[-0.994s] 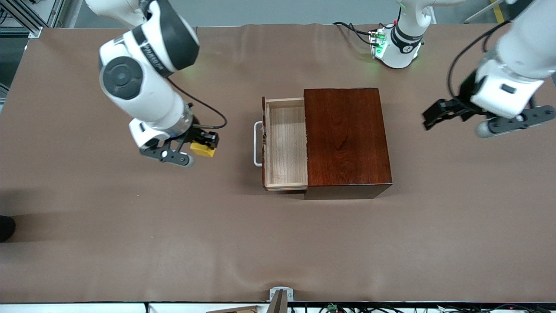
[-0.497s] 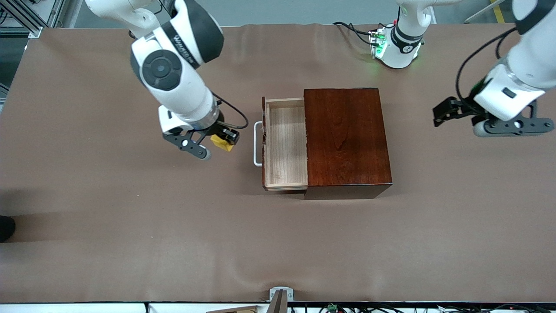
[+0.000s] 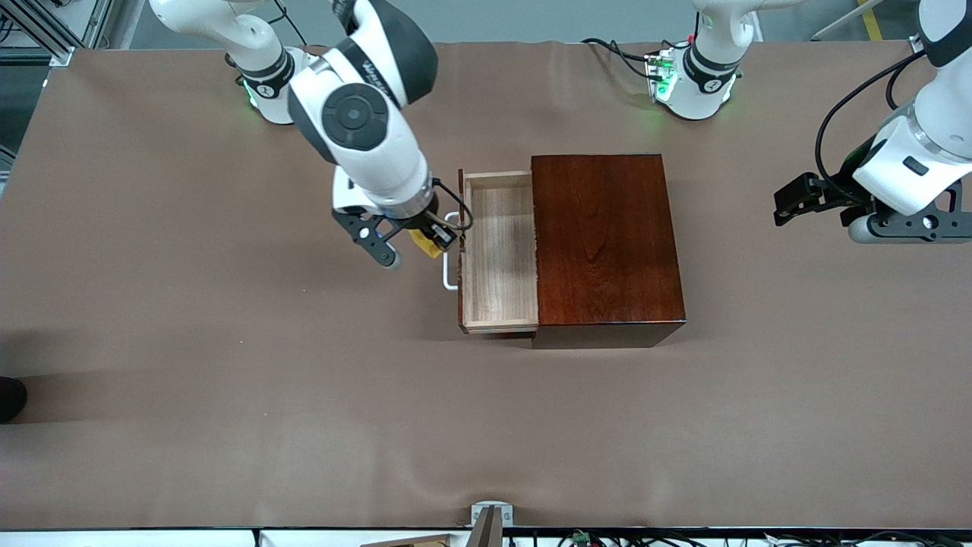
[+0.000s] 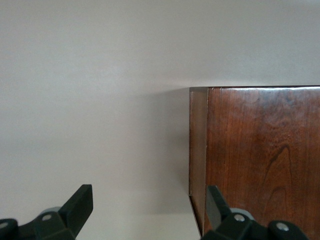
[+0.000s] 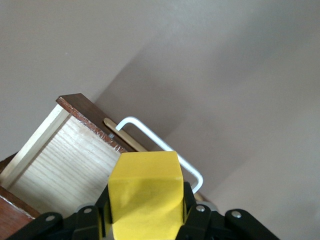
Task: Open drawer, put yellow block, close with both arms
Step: 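Carry the yellow cube over the open drawer with the right gripper, then lower the cube into the drawer and open the right gripper, then withdraw the right gripper while the left gripper moves above the drawer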
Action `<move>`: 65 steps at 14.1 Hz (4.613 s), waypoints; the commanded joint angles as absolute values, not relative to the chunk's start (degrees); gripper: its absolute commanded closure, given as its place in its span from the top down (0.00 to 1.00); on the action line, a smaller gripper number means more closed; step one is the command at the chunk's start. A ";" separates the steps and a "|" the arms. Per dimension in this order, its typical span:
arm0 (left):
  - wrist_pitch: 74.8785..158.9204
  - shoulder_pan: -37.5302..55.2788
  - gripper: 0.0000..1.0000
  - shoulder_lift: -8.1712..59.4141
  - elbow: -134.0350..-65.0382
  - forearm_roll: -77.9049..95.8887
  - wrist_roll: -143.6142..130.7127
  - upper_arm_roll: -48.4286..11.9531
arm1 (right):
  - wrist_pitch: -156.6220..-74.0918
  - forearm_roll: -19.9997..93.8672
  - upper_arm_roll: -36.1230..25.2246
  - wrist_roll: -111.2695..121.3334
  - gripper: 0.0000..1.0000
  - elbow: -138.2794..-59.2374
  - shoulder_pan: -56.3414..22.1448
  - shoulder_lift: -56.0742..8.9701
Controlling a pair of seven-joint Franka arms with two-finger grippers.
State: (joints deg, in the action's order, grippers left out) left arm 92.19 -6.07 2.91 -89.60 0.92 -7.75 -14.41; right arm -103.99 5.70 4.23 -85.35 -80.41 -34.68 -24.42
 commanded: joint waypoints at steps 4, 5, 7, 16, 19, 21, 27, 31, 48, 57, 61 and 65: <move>93.08 -6.24 1.00 2.64 -90.18 0.62 -7.12 -14.50 | -108.10 5.98 3.60 -99.21 0.00 -76.29 -37.61 -28.91; 93.08 -6.15 1.00 2.64 -90.09 0.01 -7.12 -14.50 | -108.37 5.98 3.60 -100.71 0.00 -76.29 -38.05 -29.26; 93.08 -6.15 1.00 2.64 -90.09 0.00 -7.12 -14.59 | -108.89 6.06 3.60 -104.66 0.00 -76.20 -39.11 -30.32; 92.99 -6.15 1.00 2.64 -90.00 0.00 -7.12 -14.68 | -115.21 6.77 3.69 -123.38 0.00 -76.11 -40.87 -33.83; 92.99 -6.15 1.00 2.64 -90.00 0.00 -7.12 -14.85 | -117.68 6.77 3.69 -125.24 0.00 -76.11 -41.75 -36.03; 92.99 -6.07 1.00 2.64 -90.00 0.00 -7.12 -14.85 | -119.26 6.77 3.69 -126.38 0.00 -76.11 -41.92 -37.08; 92.99 -6.15 1.00 2.64 -90.00 0.00 -7.12 -14.94 | -121.64 6.85 3.60 -126.04 0.06 -76.46 -42.54 -38.76; 92.99 -6.15 1.00 2.64 -90.00 0.00 -7.12 -14.94 | -121.47 4.05 3.25 -126.39 1.00 -76.38 -44.30 -39.73; 92.99 -6.06 1.00 2.64 -89.91 0.00 -7.12 -15.03 | -114.88 0.61 2.46 -112.78 1.00 -76.38 -34.73 -30.68; 92.82 -5.54 1.00 2.11 -89.38 -0.09 -6.86 -16.95 | -104.25 7.38 2.64 -82.64 1.00 -79.37 -21.54 -23.65; 92.72 -5.45 1.00 2.20 -87.72 -0.09 -6.42 -21.78 | -99.16 7.99 2.64 -69.56 1.00 -79.37 -15.66 -22.50; 92.37 -5.54 1.00 1.93 -87.19 0.35 -6.15 -31.96 | -94.06 9.31 2.64 -54.70 1.00 -79.37 -8.54 -20.57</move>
State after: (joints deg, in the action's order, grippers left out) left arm 93.21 -5.27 2.78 -87.51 0.85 -7.59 -27.34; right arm -95.86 7.54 1.58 -61.19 -77.15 -12.38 -23.50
